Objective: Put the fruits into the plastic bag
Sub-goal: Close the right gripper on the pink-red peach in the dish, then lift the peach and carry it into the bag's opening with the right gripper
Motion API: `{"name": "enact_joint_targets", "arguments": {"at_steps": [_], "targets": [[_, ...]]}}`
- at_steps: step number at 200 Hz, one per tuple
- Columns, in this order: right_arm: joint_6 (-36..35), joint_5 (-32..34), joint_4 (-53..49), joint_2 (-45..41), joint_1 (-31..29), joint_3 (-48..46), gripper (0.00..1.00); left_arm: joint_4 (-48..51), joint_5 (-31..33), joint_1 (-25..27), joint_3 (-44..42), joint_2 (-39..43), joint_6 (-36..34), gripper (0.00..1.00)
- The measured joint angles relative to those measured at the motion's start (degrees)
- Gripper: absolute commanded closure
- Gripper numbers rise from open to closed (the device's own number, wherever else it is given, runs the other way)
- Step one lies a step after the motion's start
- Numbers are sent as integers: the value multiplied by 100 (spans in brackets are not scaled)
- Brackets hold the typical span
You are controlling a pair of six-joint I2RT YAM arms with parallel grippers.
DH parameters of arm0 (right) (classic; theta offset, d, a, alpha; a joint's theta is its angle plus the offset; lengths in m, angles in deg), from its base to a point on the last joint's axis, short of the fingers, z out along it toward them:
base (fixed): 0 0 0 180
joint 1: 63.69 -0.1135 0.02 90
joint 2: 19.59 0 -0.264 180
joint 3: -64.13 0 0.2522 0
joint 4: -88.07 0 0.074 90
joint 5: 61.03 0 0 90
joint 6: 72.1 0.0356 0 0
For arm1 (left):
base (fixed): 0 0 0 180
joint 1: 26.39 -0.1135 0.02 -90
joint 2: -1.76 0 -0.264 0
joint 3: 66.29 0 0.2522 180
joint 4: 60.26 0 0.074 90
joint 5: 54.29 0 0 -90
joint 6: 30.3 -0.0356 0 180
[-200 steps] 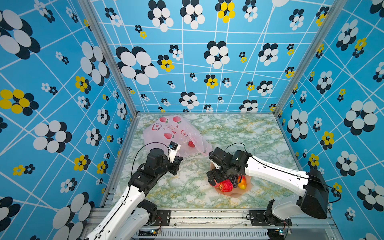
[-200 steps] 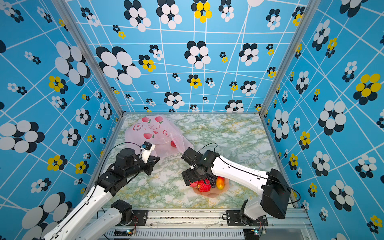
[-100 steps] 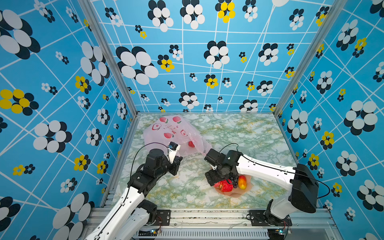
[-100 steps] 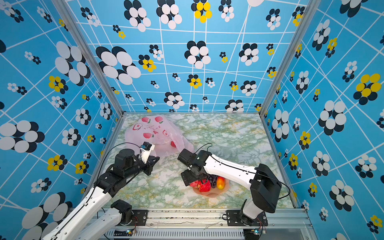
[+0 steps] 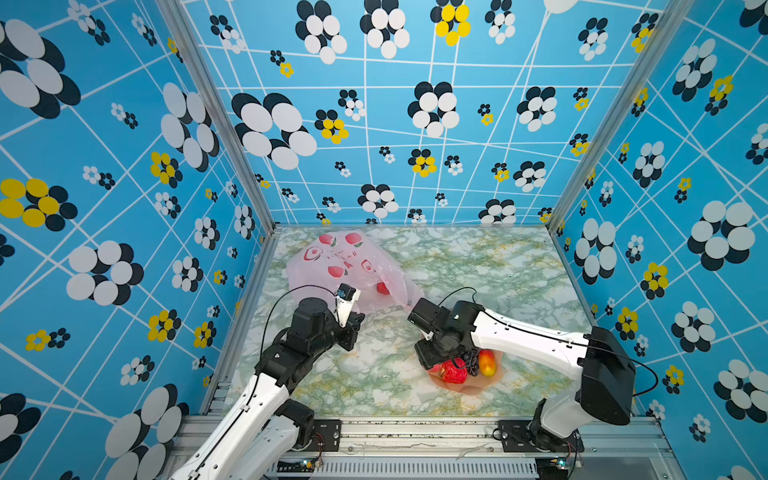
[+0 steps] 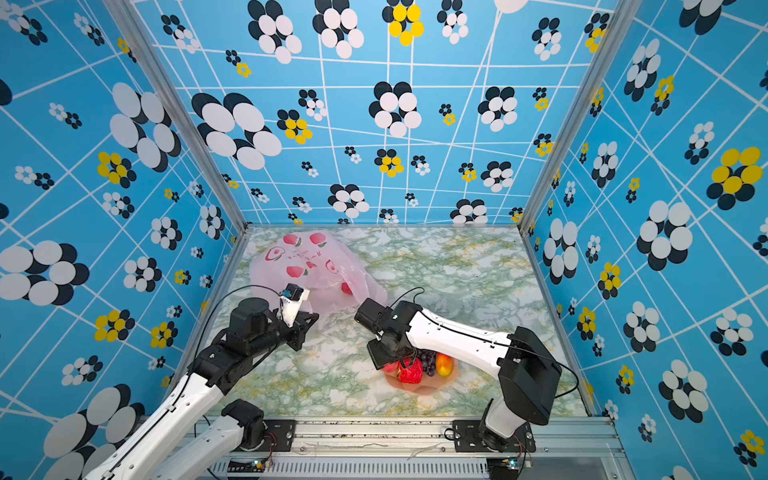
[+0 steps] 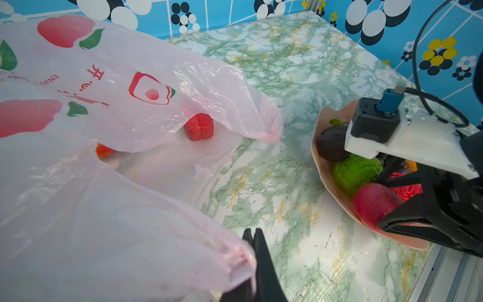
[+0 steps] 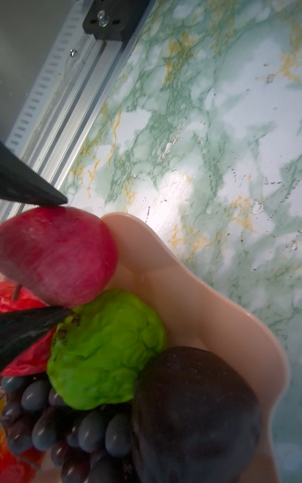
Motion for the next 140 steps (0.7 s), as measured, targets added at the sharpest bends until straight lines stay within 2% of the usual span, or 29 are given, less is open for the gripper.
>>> {"name": "enact_joint_targets", "arguments": {"at_steps": [33,104,140], "targets": [[83,0,24,-177,-4,-22,48,0,2,0,0,13,0,100],[166,39,70,-570,13,-9,48,4,4,0,0,48,0,100],[232,-223,457,-564,356,247,48,2,0,0,0,48,0,100]]}}
